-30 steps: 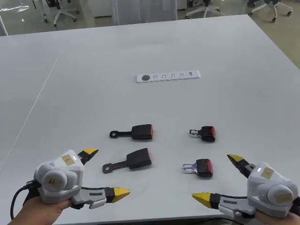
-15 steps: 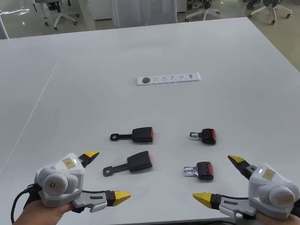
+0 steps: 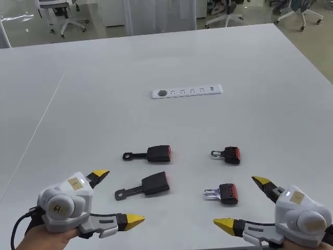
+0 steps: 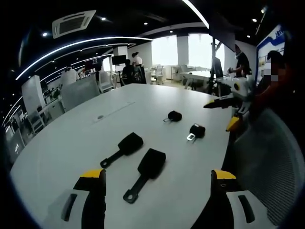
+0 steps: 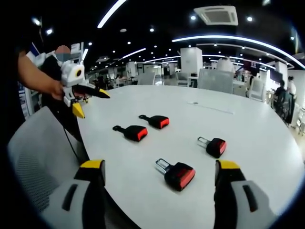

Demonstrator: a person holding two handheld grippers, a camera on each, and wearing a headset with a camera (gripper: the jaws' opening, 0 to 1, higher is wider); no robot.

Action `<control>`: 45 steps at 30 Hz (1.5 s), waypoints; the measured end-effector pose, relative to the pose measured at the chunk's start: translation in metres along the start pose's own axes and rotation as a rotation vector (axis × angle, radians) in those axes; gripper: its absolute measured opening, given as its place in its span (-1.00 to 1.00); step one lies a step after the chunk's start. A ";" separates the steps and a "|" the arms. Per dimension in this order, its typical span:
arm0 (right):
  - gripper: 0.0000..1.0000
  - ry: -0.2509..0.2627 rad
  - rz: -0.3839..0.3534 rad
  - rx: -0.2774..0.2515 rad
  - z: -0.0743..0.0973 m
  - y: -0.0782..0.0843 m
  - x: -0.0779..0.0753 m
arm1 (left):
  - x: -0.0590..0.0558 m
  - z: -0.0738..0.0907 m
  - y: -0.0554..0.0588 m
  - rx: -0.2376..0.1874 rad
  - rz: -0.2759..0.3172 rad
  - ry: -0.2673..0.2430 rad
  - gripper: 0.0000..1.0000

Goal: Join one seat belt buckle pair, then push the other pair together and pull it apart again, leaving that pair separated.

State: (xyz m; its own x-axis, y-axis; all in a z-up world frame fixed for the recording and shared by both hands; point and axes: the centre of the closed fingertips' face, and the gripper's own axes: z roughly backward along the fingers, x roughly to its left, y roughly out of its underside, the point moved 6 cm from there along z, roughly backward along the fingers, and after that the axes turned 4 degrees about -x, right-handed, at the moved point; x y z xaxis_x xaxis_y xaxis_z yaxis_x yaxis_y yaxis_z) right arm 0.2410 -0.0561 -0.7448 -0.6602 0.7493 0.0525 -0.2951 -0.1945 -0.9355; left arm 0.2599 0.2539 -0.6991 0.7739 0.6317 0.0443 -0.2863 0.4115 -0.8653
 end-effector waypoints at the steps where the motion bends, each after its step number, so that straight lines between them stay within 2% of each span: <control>1: 0.93 0.001 -0.001 -0.001 0.000 0.000 0.000 | 0.000 0.000 0.000 0.000 0.000 0.001 0.86; 24: 0.91 0.010 0.001 0.006 0.000 0.001 -0.001 | 0.003 -0.005 -0.002 0.009 -0.013 0.011 0.86; 45: 0.90 0.010 0.010 0.010 -0.001 -0.003 -0.012 | 0.003 -0.009 -0.006 0.011 -0.021 0.012 0.87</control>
State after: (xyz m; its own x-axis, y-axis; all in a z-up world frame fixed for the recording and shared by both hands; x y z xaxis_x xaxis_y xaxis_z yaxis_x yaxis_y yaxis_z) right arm 0.2508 -0.0638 -0.7430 -0.6561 0.7537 0.0391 -0.2953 -0.2087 -0.9323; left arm 0.2693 0.2471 -0.6983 0.7868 0.6146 0.0562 -0.2761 0.4320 -0.8585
